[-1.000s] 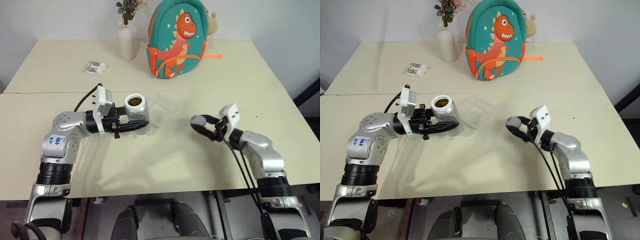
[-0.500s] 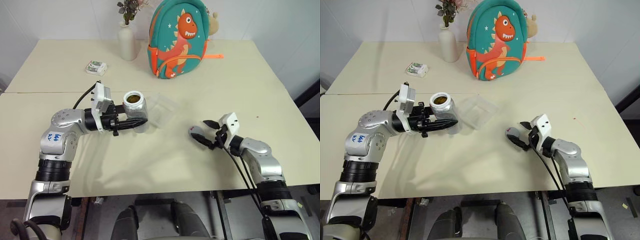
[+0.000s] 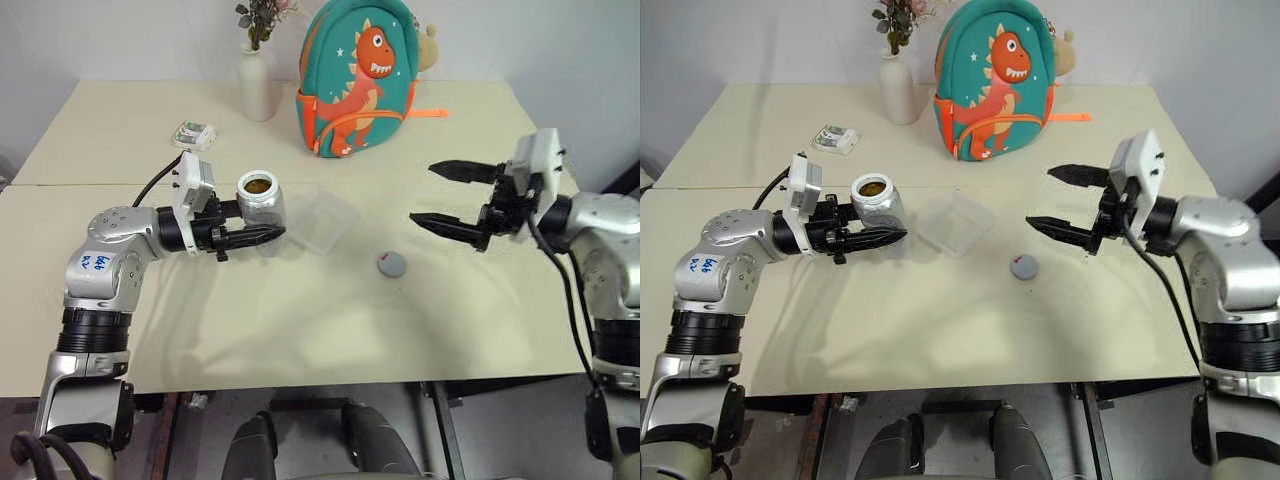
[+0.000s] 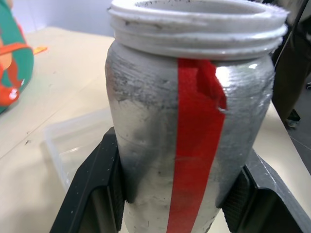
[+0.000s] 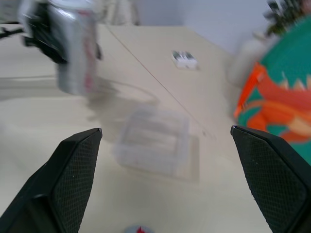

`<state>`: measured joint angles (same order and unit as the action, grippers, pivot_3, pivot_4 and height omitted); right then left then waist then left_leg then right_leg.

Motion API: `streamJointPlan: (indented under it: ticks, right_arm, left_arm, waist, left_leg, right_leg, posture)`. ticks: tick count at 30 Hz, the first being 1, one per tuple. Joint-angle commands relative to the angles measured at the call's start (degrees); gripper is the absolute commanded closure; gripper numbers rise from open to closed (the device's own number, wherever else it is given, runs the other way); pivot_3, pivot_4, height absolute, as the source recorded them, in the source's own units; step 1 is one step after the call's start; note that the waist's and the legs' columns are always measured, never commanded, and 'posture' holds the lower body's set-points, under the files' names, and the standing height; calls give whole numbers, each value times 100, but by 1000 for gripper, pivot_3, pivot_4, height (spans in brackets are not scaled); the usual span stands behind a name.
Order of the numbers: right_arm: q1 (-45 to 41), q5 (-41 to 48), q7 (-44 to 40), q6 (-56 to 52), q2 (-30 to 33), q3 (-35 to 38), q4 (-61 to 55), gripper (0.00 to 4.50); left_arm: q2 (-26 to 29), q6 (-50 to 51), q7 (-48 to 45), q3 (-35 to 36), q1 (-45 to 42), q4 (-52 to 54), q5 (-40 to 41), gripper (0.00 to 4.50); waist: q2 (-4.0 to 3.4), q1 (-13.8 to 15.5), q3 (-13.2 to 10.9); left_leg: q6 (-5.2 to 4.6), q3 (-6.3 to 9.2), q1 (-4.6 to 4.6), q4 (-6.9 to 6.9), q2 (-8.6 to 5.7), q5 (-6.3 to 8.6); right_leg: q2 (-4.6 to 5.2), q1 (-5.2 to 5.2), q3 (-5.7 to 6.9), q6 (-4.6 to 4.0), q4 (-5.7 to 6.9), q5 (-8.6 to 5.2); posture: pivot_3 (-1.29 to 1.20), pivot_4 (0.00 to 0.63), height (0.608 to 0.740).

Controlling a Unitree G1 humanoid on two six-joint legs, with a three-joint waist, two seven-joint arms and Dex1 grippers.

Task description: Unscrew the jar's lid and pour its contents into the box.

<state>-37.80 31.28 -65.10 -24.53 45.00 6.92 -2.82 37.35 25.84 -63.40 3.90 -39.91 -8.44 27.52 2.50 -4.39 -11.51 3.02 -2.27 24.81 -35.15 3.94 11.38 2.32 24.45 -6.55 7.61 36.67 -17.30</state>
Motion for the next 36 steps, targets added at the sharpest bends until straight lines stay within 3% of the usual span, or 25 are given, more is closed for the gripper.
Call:
streamJointPlan:
  ticks: [1,8,12,15,19,23,25,30,36]
  right_arm:
    - [-193,353,-121,-307,219,205,-367,27]
    - [1,387,190,-335,72,239,-648,27]
    - [150,427,402,-367,-30,274,-786,27]
    - [278,453,589,-408,-92,340,-891,27]
    - [483,542,845,-465,-143,457,-1061,27]
    - [652,662,1125,-564,-215,586,-1241,27]
    - [764,697,1255,-600,-251,643,-1349,27]
    - [938,835,1597,-694,-387,738,-1556,27]
    - [950,1021,2053,-774,-601,860,-1629,27]
  left_arm:
    - [180,-7,430,3,-375,-151,-398,2433]
    - [-17,-387,1089,-436,-1151,-840,-1276,2433]
    - [-298,-1150,1508,-833,-1621,-1520,-2005,2433]
    - [-421,-2422,2141,-1438,-1997,-2185,-3091,2433]
    - [-510,-4186,3912,-2331,-2557,-3038,-4848,2433]
    - [-511,-5011,5887,-3168,-3101,-3618,-6540,2433]
    - [-436,-5191,7405,-3767,-3384,-3720,-7722,2433]
    - [-636,-4636,9858,-5122,-3928,-4299,-9814,2433]
    - [-1277,-3958,11224,-6286,-4303,-5394,-11045,2433]
  waist:
    - [0,12,0]
    - [0,79,0]
    - [0,135,0]
    - [0,168,0]
    - [0,210,0]
    - [0,275,0]
    - [1,290,-1]
    - [1,298,-1]
    - [2,294,-1]
  left_leg:
    - [0,-1,1,0,0,0]
    - [0,-2,6,-1,-1,0]
    - [0,-3,9,-1,-1,0]
    - [0,-2,15,-5,-3,0]
    - [0,-3,24,-5,-6,0]
    - [1,-7,29,-2,-7,2]
    - [1,-6,31,-2,-7,3]
    - [3,-7,33,-5,-12,4]
    - [3,-8,33,-6,-13,4]
  right_leg:
    - [0,0,-1,1,-1,0]
    - [0,3,-1,3,-5,2]
    - [0,6,-1,4,-6,2]
    - [1,8,-1,7,-9,4]
    - [2,10,-5,13,-19,7]
    - [2,17,-8,14,-23,8]
    - [2,18,-8,14,-24,8]
    - [4,16,-9,23,-29,12]
    - [3,20,-11,25,-26,13]
  posture:
    - [0,150,740]
    - [0,150,740]
    - [0,150,740]
    - [0,150,740]
    - [0,150,740]
    - [0,150,740]
    - [0,150,740]
    - [0,150,740]
    - [0,150,740]
